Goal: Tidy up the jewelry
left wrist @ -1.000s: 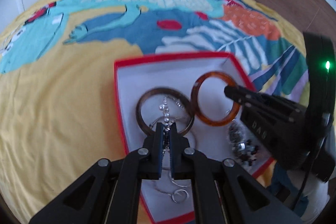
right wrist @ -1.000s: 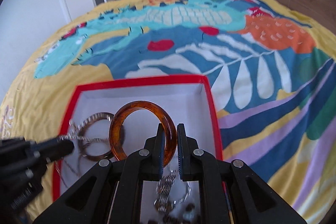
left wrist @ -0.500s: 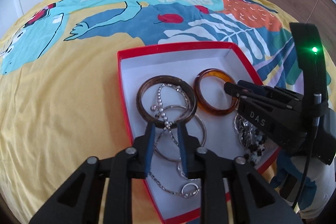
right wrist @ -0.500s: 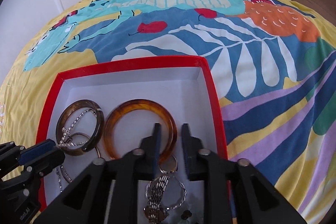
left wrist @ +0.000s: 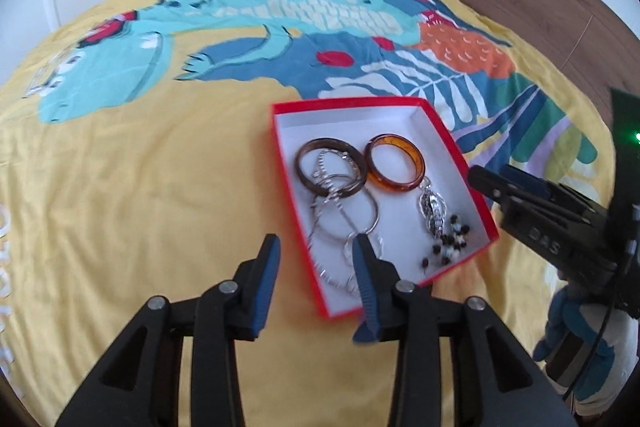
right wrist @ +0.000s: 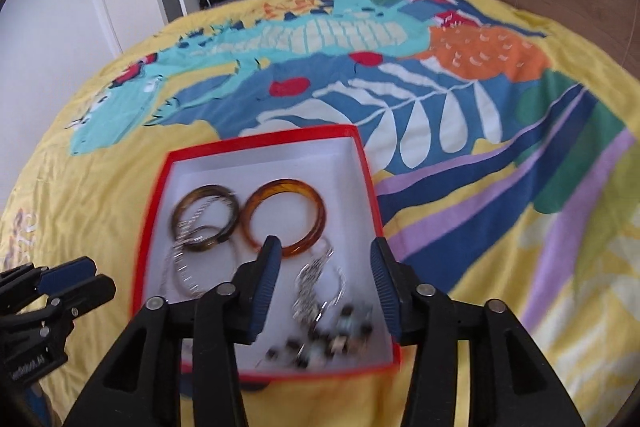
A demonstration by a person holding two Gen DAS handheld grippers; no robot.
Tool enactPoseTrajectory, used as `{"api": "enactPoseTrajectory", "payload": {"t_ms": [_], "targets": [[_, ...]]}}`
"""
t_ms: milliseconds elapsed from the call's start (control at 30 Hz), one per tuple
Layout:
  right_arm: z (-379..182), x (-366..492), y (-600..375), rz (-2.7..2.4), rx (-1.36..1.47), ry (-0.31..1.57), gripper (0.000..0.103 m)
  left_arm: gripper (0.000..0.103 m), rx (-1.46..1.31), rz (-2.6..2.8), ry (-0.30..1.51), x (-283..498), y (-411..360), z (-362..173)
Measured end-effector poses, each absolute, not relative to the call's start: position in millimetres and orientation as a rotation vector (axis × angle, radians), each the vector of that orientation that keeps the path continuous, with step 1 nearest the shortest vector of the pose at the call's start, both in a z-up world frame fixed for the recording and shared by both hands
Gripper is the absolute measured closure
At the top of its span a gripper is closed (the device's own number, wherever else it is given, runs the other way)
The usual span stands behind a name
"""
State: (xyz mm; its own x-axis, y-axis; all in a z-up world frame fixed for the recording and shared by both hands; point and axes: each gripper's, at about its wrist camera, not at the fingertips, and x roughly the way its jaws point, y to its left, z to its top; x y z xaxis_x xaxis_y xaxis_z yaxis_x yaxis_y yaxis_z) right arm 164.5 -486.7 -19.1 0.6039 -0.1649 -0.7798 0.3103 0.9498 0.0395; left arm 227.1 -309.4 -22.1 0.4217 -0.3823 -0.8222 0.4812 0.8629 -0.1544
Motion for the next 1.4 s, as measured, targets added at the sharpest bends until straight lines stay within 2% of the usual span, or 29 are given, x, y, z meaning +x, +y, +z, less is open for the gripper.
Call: {"api": "enactPoseTrajectory", "payload": {"t_ms": [133, 267, 333, 500, 633, 933, 1400], "targets": [[7.3, 136.2, -445.2, -0.241, 0.159, 0.843, 0.035, 0.064, 0.098, -0.485, 0.964, 201.5, -269.2, 3.6], [28.9, 105.7, -394.5, -0.191, 0.142, 0.813, 0.027, 0.063, 0.096, -0.416, 0.912, 169.8, -222.3, 30.3], [37.8, 89.3, -369.5, -0.168, 0.131, 0.795, 0.018, 0.063, 0.102, -0.383, 0.881, 153.2, -201.6, 43.5], [53.1, 51.4, -314.4, -0.113, 0.105, 0.767, 0.012, 0.059, 0.108, -0.303, 0.815, 108.4, -150.6, 69.8], [62.9, 28.1, -282.2, -0.088, 0.077, 0.744, 0.003, 0.057, 0.126, -0.246, 0.773, 78.3, -119.2, 83.5], [77.5, -6.5, -241.1, -0.069, 0.021, 0.715, 0.000, 0.057, 0.115, -0.165, 0.720, 29.2, -59.5, 101.8], [83.2, -41.1, -219.9, -0.103, -0.026, 0.684, 0.000, 0.057, 0.110, -0.087, 0.660, -11.0, -18.6, 109.2]]}}
